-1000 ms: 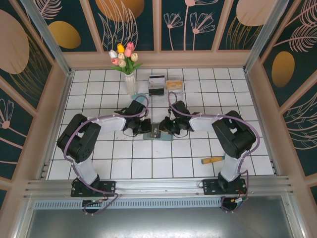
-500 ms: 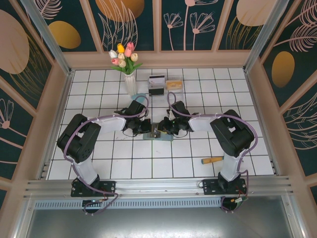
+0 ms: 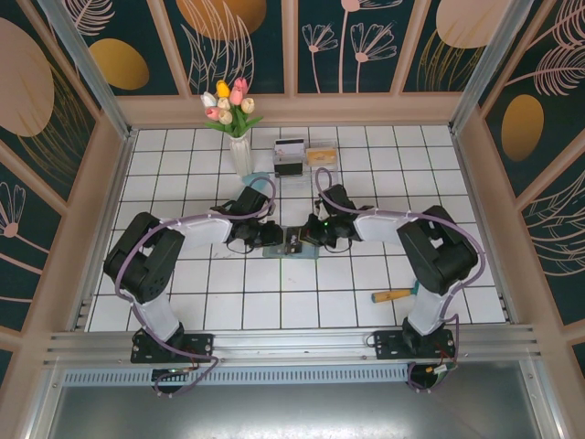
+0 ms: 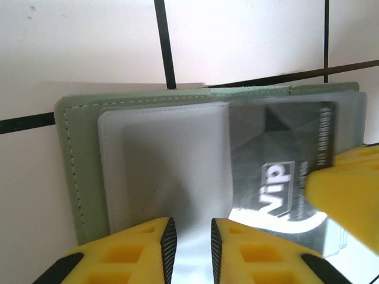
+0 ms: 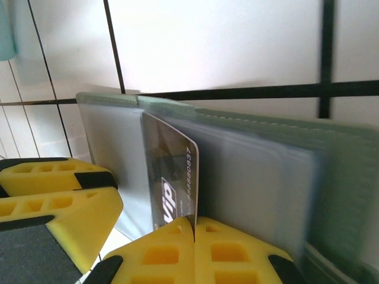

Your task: Take the credit cards out of the card holder

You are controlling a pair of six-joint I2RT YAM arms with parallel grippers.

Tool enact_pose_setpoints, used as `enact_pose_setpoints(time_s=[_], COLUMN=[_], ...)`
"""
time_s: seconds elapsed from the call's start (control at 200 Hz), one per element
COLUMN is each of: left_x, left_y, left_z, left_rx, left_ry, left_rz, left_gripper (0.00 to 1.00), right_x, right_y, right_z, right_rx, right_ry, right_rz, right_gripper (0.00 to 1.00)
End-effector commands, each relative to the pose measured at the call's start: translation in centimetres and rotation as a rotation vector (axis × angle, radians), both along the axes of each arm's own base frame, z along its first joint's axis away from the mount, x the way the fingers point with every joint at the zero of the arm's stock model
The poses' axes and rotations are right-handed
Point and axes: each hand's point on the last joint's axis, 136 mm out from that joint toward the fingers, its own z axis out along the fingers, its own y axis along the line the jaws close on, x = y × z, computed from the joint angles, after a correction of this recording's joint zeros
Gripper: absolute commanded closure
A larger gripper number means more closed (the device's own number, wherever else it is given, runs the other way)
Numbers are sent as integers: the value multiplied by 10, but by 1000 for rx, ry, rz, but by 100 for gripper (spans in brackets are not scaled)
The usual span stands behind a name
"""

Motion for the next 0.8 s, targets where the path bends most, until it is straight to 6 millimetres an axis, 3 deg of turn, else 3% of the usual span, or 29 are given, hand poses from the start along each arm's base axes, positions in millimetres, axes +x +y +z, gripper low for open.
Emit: enact_pose_setpoints(time_s=[0.0, 0.165, 0.2, 0.33, 0.43, 0.53, 0.656, 0.701, 0.796], left_x=[-14, 6, 13, 28, 47, 64, 79, 78, 83], left_y=[23, 6, 1, -5, -8, 2, 7, 10, 11], left_z=[-19, 14, 34, 69, 104, 127, 168, 168, 185], left_rx=[97, 4, -33, -101, -198, -291, -416, -418, -440], left_ry=[56, -36, -85, -167, -237, -274, -383, -405, -475], left_rz=[27, 30, 32, 43, 60, 100, 99, 97, 68], left_gripper=[71, 67, 66, 57, 51, 39, 13, 6, 1], right_x=[-3, 6, 7, 8, 24, 34, 47, 50, 54], right_y=[-27, -19, -18, -9, -18, -20, -22, -21, -16], right_z=[5, 46, 57, 90, 113, 134, 158, 168, 191], right_rx=[-95, -9, 20, 92, 114, 135, 148, 158, 180], right_ry=[-33, -168, -201, -326, -439, -531, -633, -672, -753], right_rz=[-12, 41, 56, 138, 160, 198, 243, 264, 325], right_gripper=[100, 100, 100, 100, 100, 100, 100, 100, 100])
